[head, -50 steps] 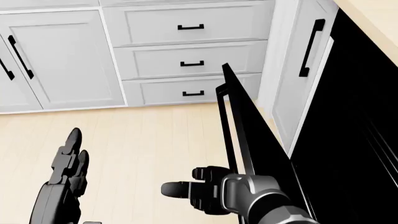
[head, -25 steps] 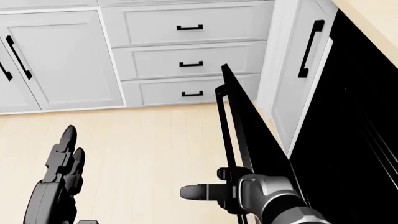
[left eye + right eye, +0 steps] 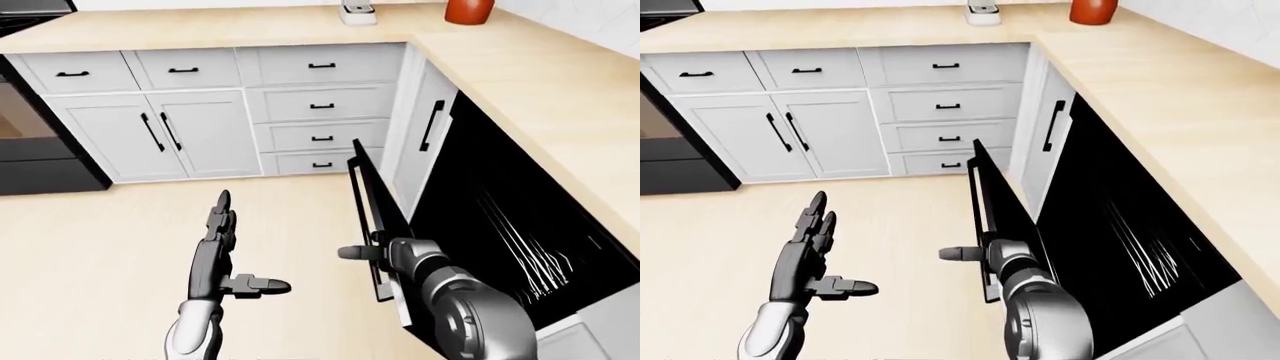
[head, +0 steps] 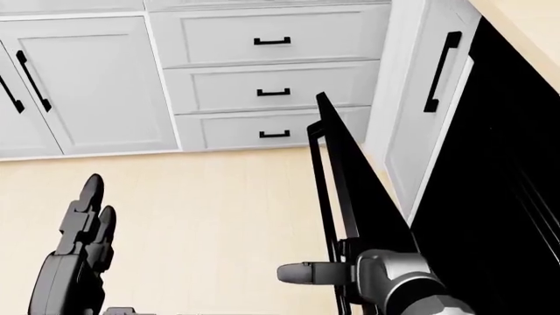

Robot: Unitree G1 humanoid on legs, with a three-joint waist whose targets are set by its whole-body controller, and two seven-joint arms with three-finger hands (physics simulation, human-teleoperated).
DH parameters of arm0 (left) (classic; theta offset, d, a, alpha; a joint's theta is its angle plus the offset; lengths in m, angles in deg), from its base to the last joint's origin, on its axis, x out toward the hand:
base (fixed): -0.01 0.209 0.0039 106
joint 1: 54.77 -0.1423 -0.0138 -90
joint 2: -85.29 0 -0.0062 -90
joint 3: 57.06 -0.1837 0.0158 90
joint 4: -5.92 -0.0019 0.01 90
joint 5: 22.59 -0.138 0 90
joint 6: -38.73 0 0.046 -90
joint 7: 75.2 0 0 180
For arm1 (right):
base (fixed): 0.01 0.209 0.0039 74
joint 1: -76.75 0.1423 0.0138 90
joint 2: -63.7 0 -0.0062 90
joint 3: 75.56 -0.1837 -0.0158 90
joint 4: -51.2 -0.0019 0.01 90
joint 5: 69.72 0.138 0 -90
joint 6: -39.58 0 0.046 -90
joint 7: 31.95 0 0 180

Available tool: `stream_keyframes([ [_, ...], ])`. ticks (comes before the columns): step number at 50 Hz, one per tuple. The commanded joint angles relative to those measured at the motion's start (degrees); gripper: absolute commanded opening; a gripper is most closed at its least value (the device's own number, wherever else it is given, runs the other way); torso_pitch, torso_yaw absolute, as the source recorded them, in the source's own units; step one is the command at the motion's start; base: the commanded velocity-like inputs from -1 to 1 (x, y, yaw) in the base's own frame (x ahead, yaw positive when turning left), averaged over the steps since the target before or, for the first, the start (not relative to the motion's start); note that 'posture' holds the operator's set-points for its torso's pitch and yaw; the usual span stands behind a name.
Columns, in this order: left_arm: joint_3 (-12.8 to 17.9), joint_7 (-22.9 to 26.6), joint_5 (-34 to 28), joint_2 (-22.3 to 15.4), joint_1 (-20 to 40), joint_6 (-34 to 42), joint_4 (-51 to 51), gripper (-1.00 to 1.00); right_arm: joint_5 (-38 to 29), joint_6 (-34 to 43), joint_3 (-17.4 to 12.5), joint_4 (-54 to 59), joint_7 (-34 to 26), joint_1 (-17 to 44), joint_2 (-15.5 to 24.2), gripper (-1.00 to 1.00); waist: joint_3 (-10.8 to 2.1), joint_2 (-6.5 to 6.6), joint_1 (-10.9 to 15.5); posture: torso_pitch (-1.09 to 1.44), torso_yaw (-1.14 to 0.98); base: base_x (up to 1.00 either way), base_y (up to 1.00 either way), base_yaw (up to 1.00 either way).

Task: Close the dishwasher door

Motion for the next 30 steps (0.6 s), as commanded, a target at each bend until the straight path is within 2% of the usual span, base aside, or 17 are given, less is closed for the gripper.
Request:
stream_keyframes([
  [1,0.12,-0.09,0.21,-0.2,0.88,-1.7,2.34,1.0,-1.44,-2.08,0.55,-1.95,2.81,1.71,1.4,1.0,-1.04,0.04,-0.18,0.0,0.0,0.0,0.0,0.0],
  [10,0.21,-0.03,0.29,-0.22,0.87,-1.55,2.58,1.0,-2.09,-4.43,0.8,-2.0,6.63,1.77,2.29,1.0,-0.98,0.17,-0.15,0.0,0.0,0.0,0.0,0.0],
  [30,0.3,-0.05,0.36,-0.24,0.91,-1.63,2.51,1.0,-3.89,-5.06,1.48,-2.01,11.09,1.65,3.05,1.0,-1.16,0.48,-0.21,0.0,0.0,0.0,0.0,0.0],
])
